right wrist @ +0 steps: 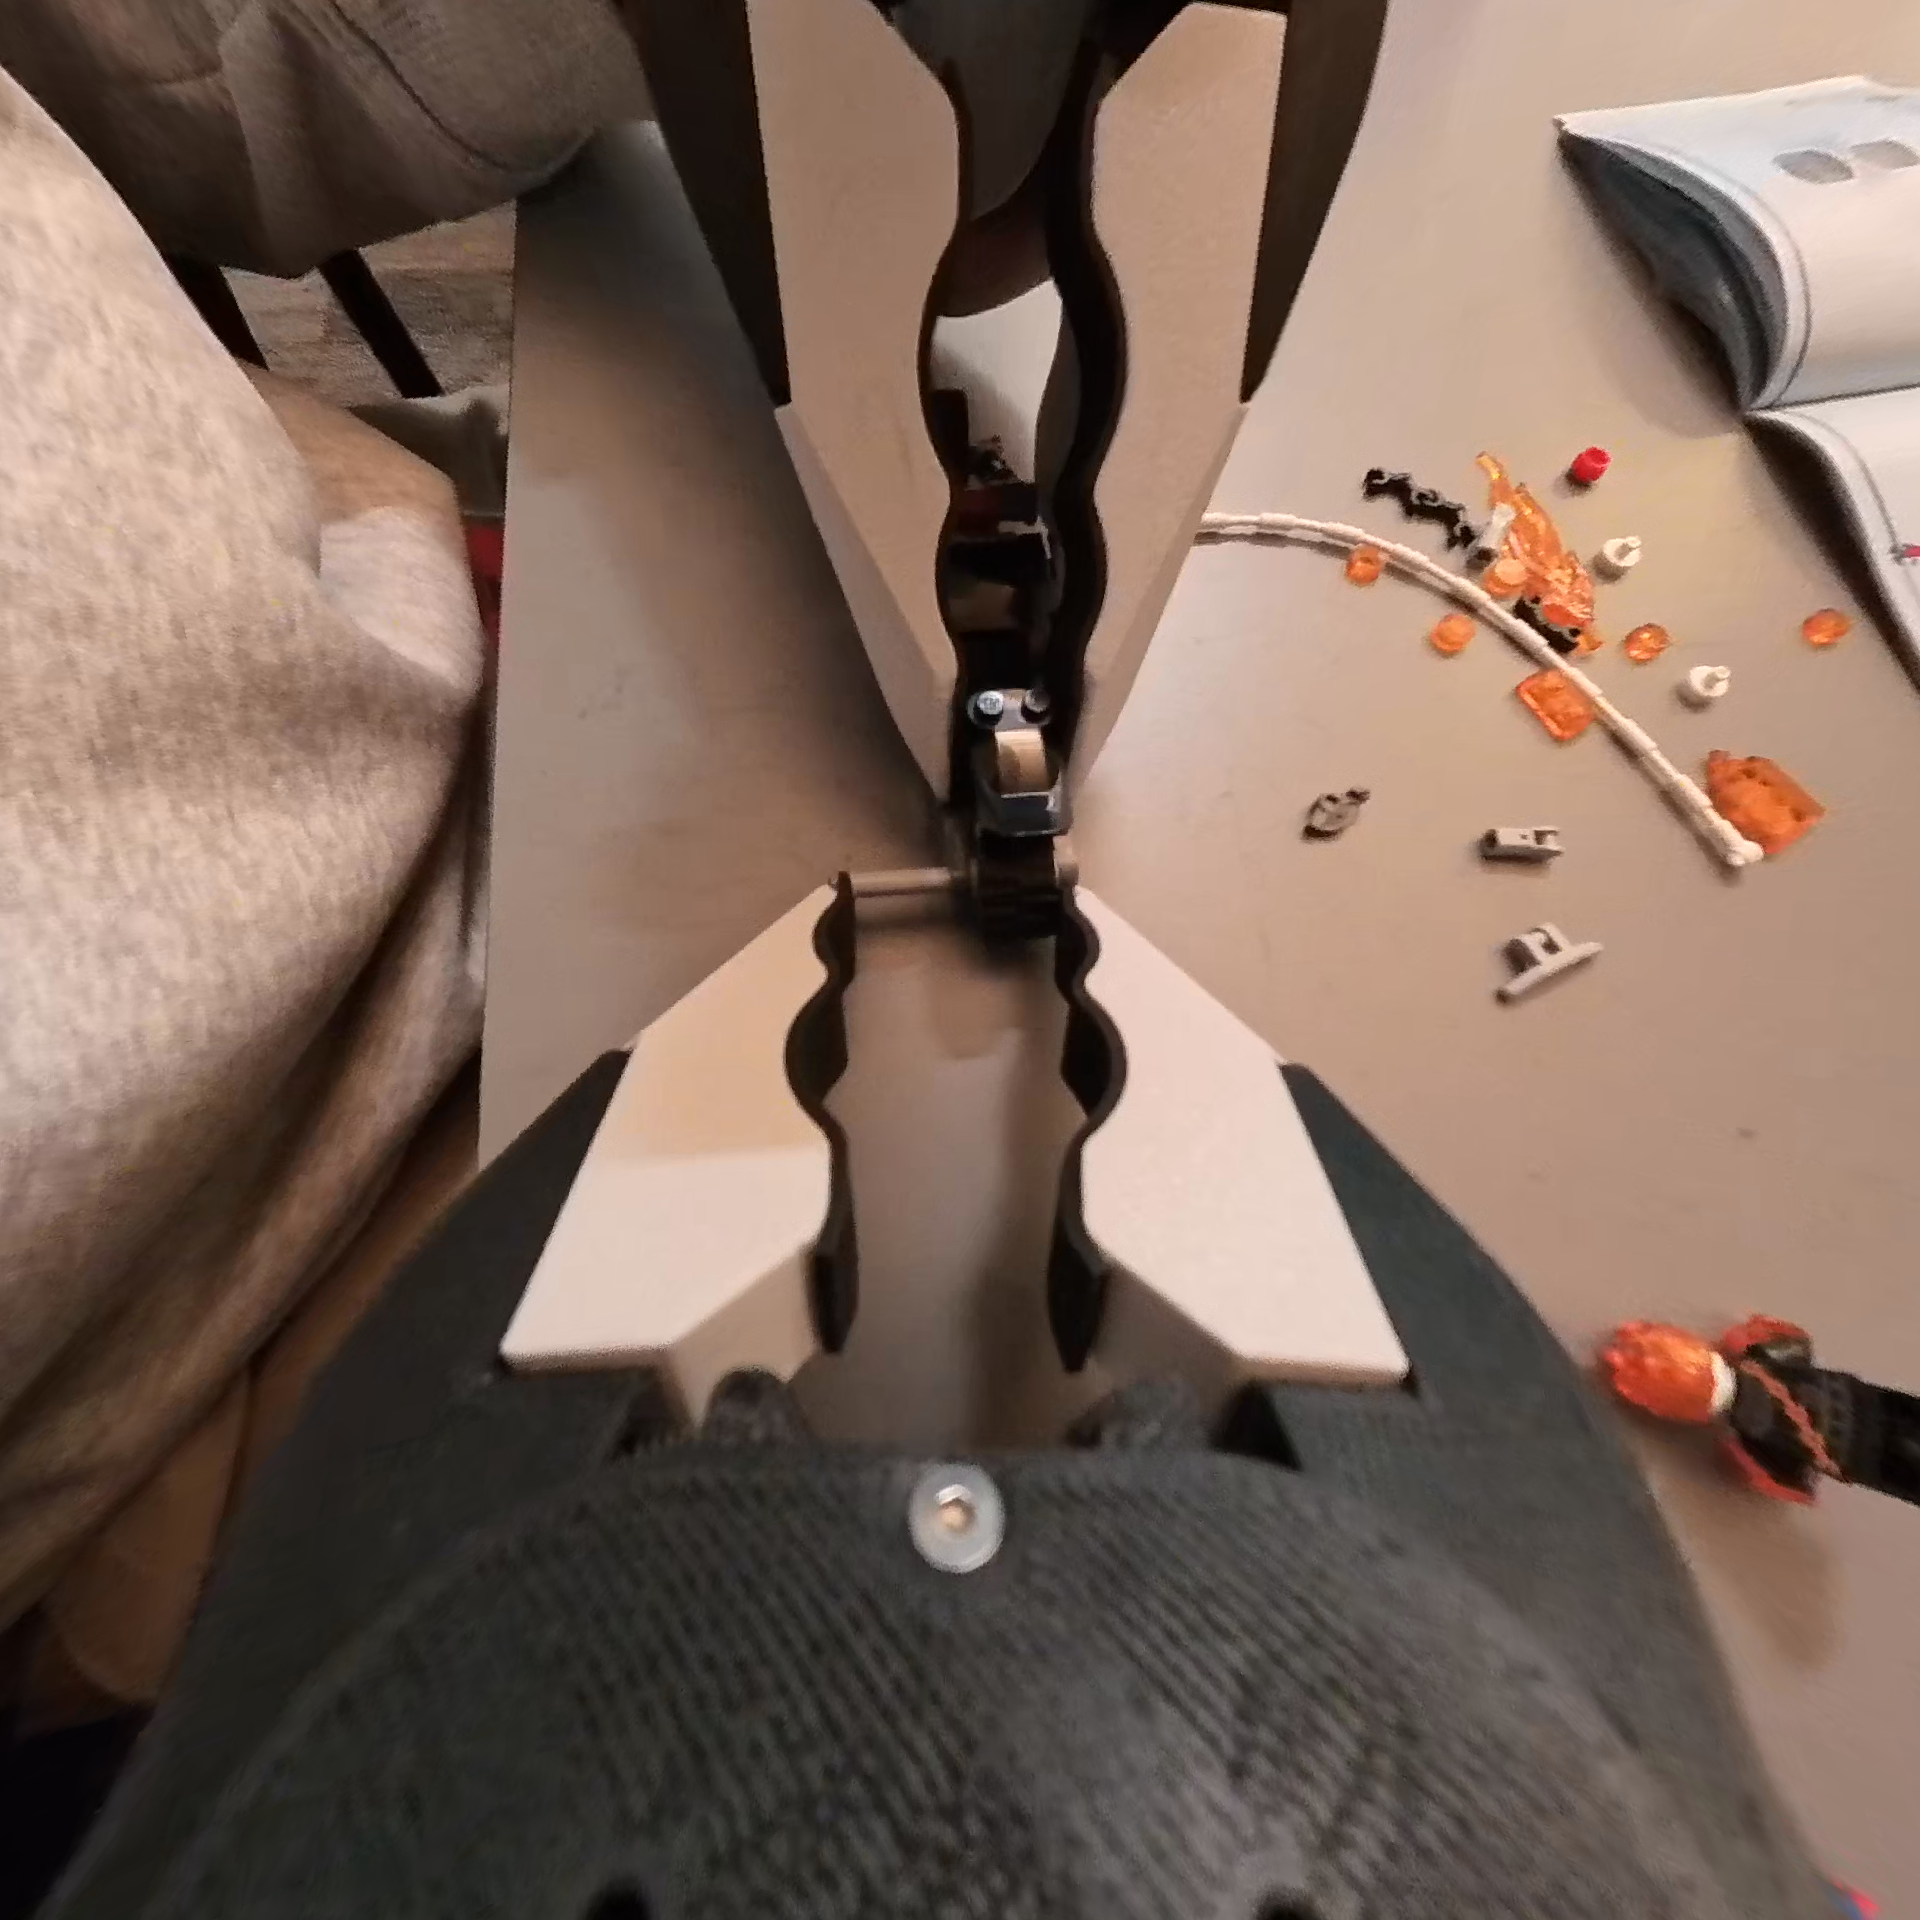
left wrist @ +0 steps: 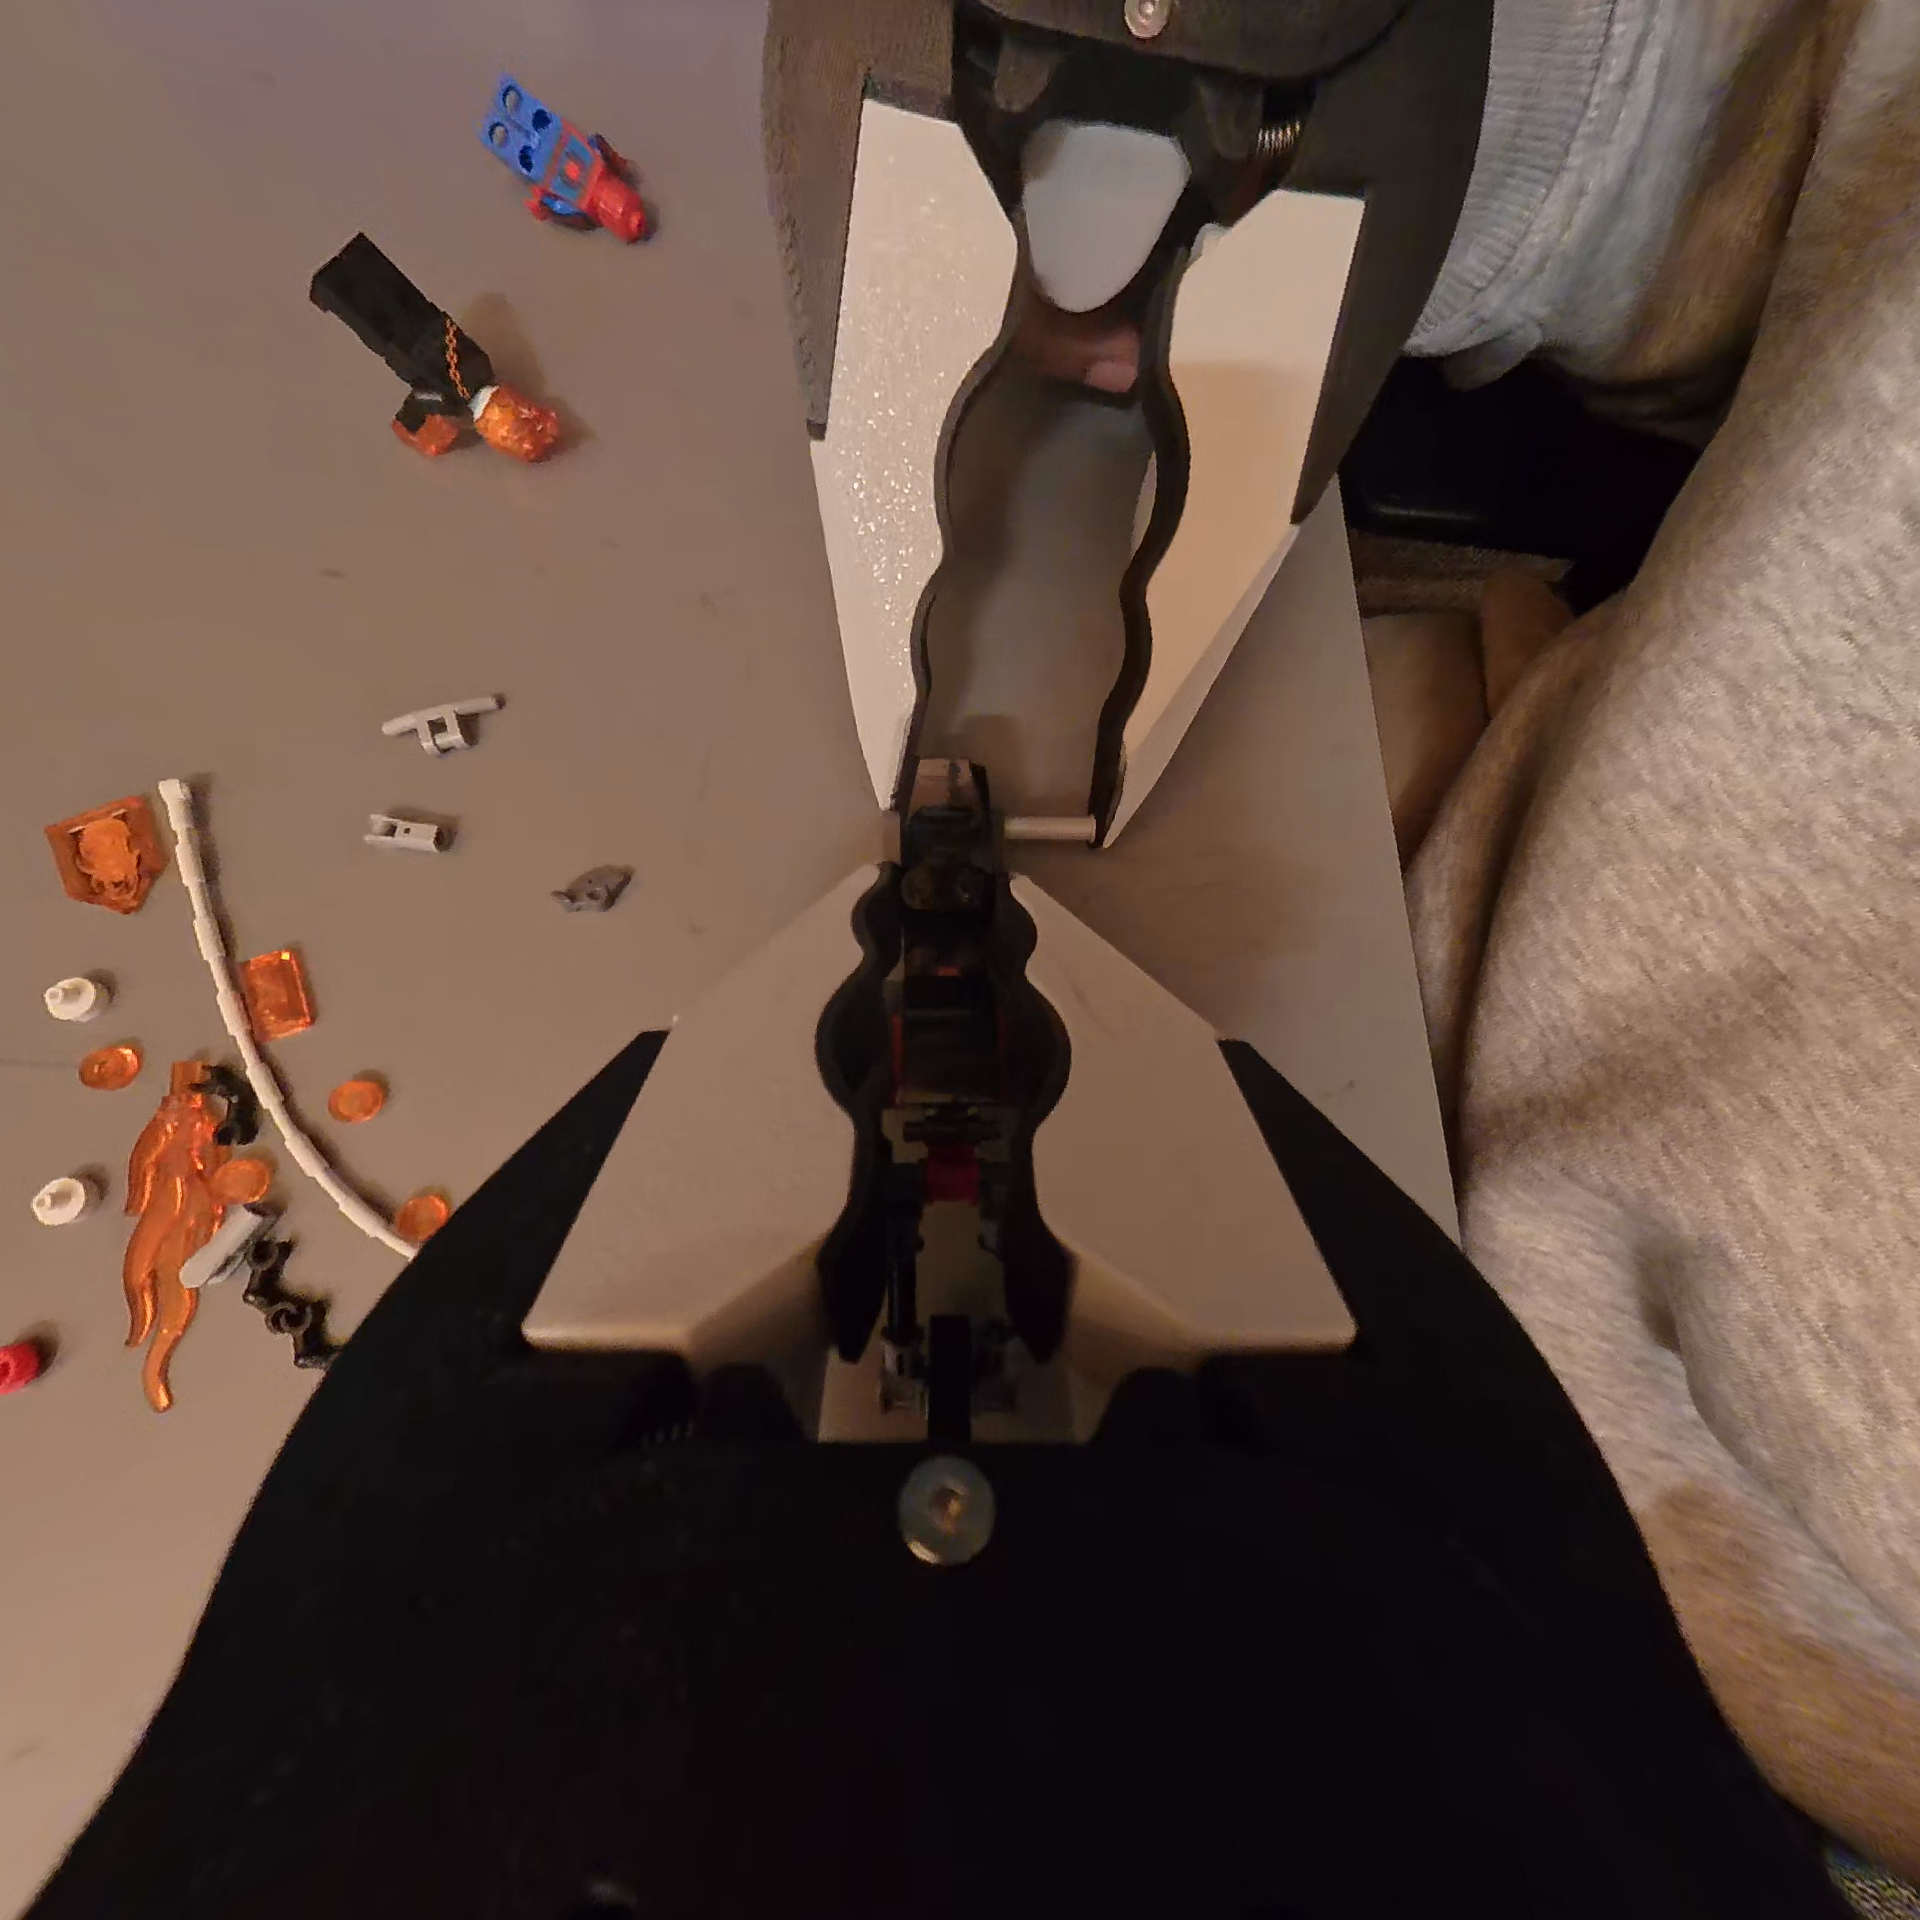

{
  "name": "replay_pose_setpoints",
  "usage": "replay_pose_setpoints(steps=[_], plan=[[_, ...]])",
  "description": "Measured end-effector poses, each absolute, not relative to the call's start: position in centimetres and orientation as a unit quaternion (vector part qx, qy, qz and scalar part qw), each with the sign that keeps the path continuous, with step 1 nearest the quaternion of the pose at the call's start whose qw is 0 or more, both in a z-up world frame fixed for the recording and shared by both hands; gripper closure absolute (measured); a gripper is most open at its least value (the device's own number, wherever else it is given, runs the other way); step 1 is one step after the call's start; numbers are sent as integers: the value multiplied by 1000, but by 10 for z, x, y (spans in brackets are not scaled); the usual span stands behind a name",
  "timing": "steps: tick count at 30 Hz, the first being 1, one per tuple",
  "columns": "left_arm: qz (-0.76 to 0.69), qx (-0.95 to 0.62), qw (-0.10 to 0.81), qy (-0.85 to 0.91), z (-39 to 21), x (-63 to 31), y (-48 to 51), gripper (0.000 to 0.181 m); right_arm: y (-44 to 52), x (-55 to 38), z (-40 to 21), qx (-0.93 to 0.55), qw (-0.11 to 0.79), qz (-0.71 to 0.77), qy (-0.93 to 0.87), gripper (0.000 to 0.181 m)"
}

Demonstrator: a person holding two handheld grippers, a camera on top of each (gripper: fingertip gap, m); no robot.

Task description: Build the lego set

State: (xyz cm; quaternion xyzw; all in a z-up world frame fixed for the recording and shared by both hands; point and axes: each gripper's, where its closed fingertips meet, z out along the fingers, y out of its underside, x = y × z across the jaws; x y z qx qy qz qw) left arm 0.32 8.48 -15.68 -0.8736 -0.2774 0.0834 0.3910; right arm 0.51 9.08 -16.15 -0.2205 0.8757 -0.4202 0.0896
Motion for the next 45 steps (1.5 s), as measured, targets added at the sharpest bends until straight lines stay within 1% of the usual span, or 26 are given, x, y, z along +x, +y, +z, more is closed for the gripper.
replay_pose_setpoints(steps=[14, 17, 20, 27, 34, 45], plan=[[89, -873, 395, -274, -154, 5, 86, 166, 89, 5, -159, -219, 72, -422, 877, 138], [100, -876, 394, -261, -153, 6, 88, 166, 88, 4, -160, -217, 66, -420, 879, 130], [109, -879, 390, -253, -153, 7, 89, 166, 89, 8, -159, -233, 69, -420, 875, 139], [87, -877, 401, -250, -151, 8, 89, 166, 88, 11, -157, -250, 79, -420, 869, 139], [71, -878, 407, -243, -150, 8, 88, 166, 87, 13, -156, -250, 116, -411, 869, 139], [55, -874, 416, -244, -150, 9, 89, 165, 89, 13, -158, -251, 113, -407, 871, 139]])
